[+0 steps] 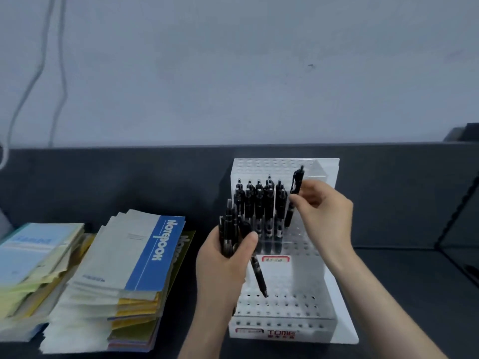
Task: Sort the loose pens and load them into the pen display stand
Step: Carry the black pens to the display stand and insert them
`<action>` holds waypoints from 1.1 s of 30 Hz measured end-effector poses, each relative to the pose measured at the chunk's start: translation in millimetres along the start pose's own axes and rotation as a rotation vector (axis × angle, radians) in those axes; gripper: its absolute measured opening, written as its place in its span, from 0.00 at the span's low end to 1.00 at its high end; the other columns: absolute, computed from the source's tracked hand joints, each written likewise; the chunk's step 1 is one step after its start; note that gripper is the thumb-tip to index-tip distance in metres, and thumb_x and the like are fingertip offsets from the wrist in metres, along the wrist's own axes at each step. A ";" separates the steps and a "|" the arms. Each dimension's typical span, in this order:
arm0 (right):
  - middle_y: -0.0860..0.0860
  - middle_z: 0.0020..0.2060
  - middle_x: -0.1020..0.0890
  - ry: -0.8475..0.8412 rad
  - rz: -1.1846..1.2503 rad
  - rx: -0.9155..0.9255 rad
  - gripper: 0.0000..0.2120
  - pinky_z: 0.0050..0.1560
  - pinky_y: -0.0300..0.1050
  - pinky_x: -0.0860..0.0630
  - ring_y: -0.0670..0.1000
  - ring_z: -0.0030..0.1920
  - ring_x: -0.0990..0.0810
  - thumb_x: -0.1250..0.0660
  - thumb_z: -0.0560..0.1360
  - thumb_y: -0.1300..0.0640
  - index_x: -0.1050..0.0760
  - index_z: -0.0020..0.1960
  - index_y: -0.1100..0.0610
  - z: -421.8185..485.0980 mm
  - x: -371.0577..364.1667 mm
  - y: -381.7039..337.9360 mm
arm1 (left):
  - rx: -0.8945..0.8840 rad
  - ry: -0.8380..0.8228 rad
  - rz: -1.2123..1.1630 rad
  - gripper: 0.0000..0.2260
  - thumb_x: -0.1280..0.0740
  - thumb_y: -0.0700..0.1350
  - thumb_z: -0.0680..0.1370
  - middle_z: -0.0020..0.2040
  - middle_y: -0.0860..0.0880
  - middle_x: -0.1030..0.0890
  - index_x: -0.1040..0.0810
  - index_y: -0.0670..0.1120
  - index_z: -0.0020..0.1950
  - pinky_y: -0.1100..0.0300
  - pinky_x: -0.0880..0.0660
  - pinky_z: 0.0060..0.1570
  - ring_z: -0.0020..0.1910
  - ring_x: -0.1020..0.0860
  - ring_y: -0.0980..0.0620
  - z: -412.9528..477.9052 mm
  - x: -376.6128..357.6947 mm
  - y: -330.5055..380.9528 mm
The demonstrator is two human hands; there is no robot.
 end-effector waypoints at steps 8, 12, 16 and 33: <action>0.45 0.36 0.19 -0.100 -0.203 -0.008 0.07 0.49 0.45 0.22 0.46 0.40 0.20 0.27 0.71 0.59 0.18 0.49 0.55 -10.2 -14.8 8.0 | 0.014 -0.042 -0.031 0.09 0.28 0.48 0.73 0.27 0.53 0.29 0.24 0.56 0.34 0.61 0.30 0.32 0.28 0.31 0.54 2.4 4.4 -5.8; 0.44 0.34 0.21 -0.138 -0.245 0.007 0.06 0.48 0.45 0.22 0.47 0.40 0.20 0.28 0.71 0.60 0.19 0.48 0.56 -10.3 -17.4 4.5 | 0.043 -0.039 -0.058 0.10 0.29 0.45 0.74 0.27 0.48 0.32 0.26 0.51 0.34 0.65 0.32 0.26 0.24 0.34 0.54 1.4 4.5 -9.4; 0.43 0.37 0.19 -0.099 -0.210 -0.016 0.09 0.50 0.43 0.22 0.43 0.40 0.20 0.26 0.70 0.61 0.19 0.51 0.54 -17.1 -6.6 6.8 | 0.051 -0.066 -0.067 0.09 0.29 0.44 0.75 0.25 0.49 0.32 0.27 0.44 0.39 0.64 0.32 0.26 0.23 0.34 0.55 -1.7 2.3 -10.4; 0.41 0.38 0.16 -0.019 0.159 -0.052 0.11 0.45 0.34 0.22 0.41 0.40 0.18 0.27 0.70 0.59 0.19 0.48 0.46 -49.3 24.9 -5.6 | 0.114 -0.160 -0.121 0.07 0.35 0.45 0.79 0.30 0.48 0.29 0.26 0.42 0.46 0.62 0.34 0.25 0.25 0.34 0.54 -3.6 -23.0 -12.5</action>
Point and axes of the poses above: each hand's wrist, its own z-axis towards the middle knuckle, its own x-axis out of the back of the hand, y = z × x, the point moved 8 cm from there along z, towards the middle knuckle
